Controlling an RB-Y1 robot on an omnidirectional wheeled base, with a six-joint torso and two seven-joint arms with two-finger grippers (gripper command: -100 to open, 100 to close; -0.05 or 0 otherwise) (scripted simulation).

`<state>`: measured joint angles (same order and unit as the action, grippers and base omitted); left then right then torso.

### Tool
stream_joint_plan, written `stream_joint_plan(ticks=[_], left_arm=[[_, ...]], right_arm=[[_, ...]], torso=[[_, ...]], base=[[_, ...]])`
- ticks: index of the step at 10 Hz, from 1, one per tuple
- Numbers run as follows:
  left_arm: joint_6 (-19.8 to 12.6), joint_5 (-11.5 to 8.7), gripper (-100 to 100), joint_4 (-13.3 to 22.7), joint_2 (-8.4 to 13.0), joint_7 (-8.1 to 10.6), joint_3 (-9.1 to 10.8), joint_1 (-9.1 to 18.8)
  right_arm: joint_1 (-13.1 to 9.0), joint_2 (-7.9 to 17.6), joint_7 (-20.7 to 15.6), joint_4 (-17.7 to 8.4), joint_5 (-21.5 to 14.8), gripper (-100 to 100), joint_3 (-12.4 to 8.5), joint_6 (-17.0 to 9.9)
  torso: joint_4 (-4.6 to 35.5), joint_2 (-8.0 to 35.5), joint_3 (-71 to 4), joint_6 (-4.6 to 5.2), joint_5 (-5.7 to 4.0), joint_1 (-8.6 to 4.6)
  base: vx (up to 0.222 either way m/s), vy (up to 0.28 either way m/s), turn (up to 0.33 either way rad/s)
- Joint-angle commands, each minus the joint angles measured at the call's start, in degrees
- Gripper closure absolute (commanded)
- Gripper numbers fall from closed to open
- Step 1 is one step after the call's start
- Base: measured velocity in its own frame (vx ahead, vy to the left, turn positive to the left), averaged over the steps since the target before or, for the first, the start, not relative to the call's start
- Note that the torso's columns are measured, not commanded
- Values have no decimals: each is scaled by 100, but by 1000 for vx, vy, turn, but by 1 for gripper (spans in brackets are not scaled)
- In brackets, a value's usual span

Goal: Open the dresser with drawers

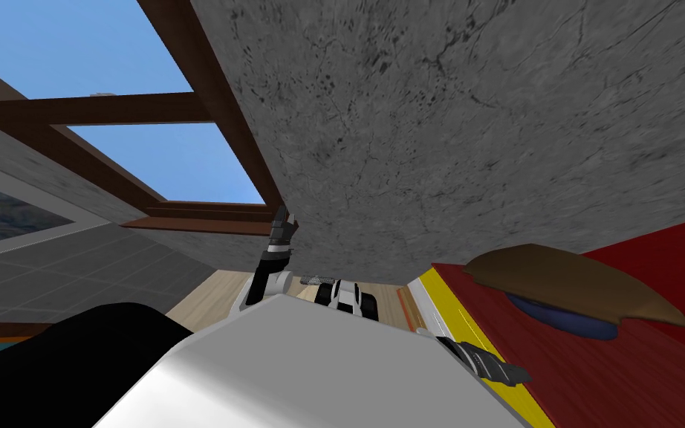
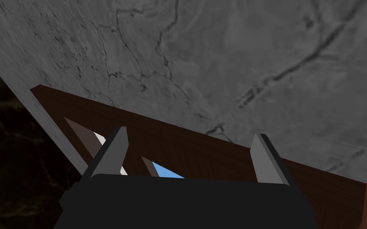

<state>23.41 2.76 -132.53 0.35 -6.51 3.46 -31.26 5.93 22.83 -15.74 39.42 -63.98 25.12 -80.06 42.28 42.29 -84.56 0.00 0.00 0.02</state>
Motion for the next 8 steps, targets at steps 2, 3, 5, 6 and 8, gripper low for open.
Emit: stream_joint_plan(ticks=[2, 3, 5, 6, 8], left_arm=[[0, 0, 0, 0, 0, 0, 0, 0], [0, 0, 0, 0, 0, 0, 0, 0], [0, 0, 0, 0, 0, 0, 0, 0], [0, 0, 0, 0, 0, 0, 0, 0], [0, 0, 0, 0, 0, 0, 0, 0]], right_arm=[[-9, 1, -2, -9, 0, -100, -2, 1], [-9, 1, -2, -9, 0, -100, -2, 1], [-9, 1, -2, -9, 0, -100, -2, 1], [-9, 1, -2, -9, 0, -100, -2, 1], [-9, 1, -1, -10, 0, -100, -2, 1]], torso=[[-1, -3, -2, -1, -1, -5], [0, -2, -1, -1, -1, -4], [0, -1, -1, -1, 0, -3], [0, -1, 0, 0, 0, -2], [1, 1, 1, -1, 0, -2]], base=[[3, -4, 13], [0, 0, 0], [3, -4, 13], [-4, 6, -15], [-4, 1, -2]])
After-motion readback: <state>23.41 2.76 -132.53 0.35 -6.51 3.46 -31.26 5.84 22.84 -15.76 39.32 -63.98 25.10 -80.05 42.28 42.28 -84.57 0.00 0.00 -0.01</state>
